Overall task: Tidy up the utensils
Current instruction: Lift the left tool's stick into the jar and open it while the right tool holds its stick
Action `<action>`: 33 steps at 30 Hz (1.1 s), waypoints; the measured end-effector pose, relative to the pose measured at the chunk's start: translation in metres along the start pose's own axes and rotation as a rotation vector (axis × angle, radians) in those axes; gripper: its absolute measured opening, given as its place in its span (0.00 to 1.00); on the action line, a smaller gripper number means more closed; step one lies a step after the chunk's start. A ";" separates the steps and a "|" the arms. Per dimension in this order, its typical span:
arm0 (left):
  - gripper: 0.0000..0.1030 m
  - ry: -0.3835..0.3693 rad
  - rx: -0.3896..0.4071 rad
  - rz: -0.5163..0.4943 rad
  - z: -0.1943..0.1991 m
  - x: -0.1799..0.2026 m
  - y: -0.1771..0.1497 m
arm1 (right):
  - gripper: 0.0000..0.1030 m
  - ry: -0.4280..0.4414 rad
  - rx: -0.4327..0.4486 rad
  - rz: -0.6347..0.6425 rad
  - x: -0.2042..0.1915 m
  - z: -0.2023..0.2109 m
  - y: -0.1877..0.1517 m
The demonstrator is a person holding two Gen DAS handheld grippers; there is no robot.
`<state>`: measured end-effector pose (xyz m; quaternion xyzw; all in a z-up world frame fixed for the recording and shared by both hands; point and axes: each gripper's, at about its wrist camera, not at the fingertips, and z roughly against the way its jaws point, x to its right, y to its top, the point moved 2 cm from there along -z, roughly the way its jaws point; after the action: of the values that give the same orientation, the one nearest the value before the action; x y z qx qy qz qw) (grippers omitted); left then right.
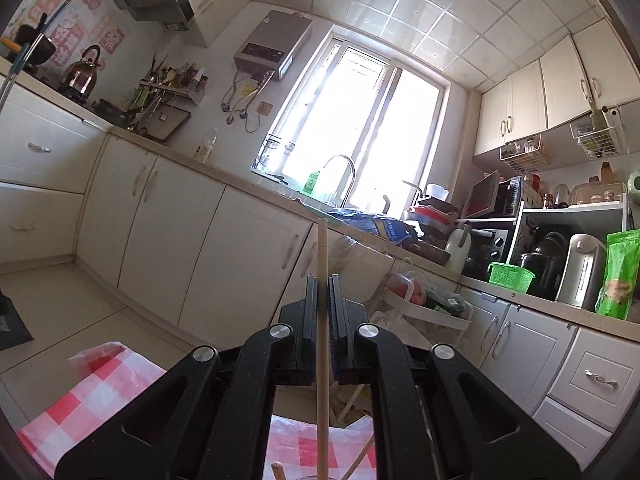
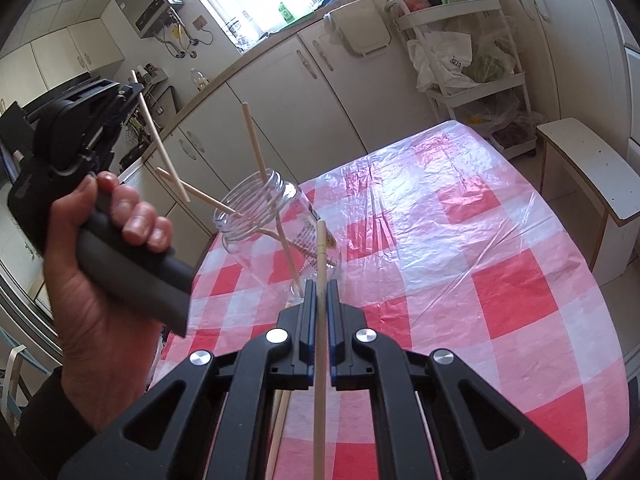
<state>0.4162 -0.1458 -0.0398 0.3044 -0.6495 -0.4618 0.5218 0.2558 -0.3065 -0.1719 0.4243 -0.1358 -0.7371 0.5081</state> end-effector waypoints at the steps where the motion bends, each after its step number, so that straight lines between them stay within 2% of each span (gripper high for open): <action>1: 0.05 0.004 0.005 -0.005 -0.003 0.002 -0.002 | 0.06 -0.002 0.002 0.000 0.000 0.000 0.000; 10: 0.05 0.008 0.002 -0.092 -0.014 0.016 -0.027 | 0.06 0.005 0.012 -0.009 0.001 0.003 0.002; 19: 0.05 0.013 -0.053 -0.151 -0.007 0.012 -0.050 | 0.06 0.001 0.018 -0.008 0.003 0.006 0.003; 26: 0.05 0.021 -0.146 -0.196 0.007 0.006 -0.058 | 0.06 -0.005 0.034 0.001 0.000 0.011 0.005; 33: 0.07 0.015 -0.303 -0.246 0.027 0.004 -0.055 | 0.06 -0.002 0.070 0.005 -0.002 0.017 0.008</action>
<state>0.3843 -0.1628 -0.0900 0.3030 -0.5264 -0.6123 0.5061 0.2482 -0.3120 -0.1561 0.4407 -0.1630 -0.7312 0.4946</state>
